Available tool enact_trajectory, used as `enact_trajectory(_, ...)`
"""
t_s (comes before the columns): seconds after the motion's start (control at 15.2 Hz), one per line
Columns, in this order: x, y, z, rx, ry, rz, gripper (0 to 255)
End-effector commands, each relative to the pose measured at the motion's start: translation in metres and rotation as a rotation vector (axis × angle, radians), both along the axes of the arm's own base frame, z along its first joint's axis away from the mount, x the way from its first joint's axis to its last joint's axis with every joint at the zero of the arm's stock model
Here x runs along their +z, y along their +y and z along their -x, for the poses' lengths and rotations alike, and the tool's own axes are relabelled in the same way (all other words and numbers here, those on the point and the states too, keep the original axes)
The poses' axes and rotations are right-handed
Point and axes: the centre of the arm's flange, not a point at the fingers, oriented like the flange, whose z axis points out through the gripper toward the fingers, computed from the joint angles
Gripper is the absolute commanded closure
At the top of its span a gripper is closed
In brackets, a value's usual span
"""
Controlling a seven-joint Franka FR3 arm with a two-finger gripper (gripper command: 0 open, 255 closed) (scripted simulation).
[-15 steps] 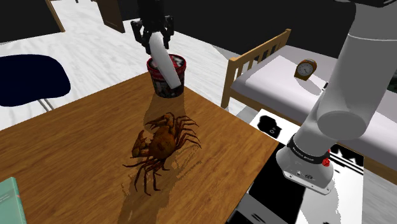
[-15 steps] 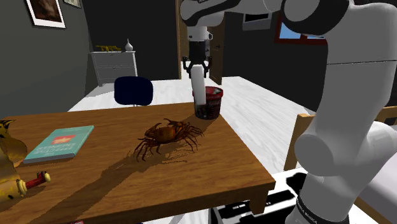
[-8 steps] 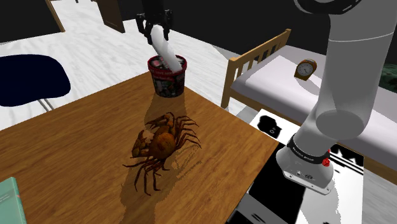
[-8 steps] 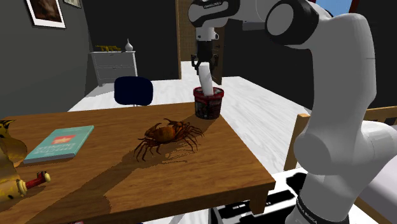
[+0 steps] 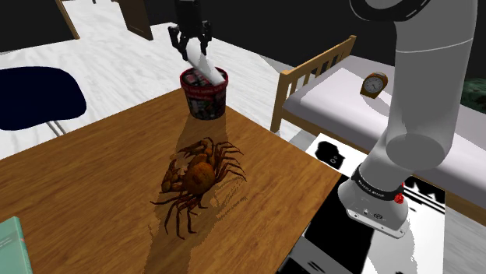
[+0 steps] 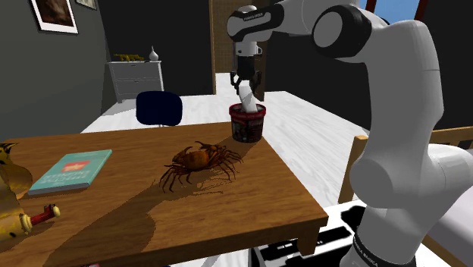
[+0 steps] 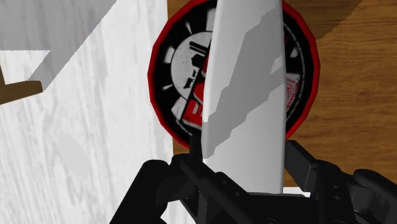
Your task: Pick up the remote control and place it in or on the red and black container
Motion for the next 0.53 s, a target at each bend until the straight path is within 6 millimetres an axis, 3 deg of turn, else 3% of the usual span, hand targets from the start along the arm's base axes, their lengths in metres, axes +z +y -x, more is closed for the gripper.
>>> enact_trajectory(0.0,-0.011,-0.001,0.000,0.000,0.001,0.001,255)
enact_trajectory(0.46,-0.043,-0.001,0.000,0.000,0.001,0.001,255)
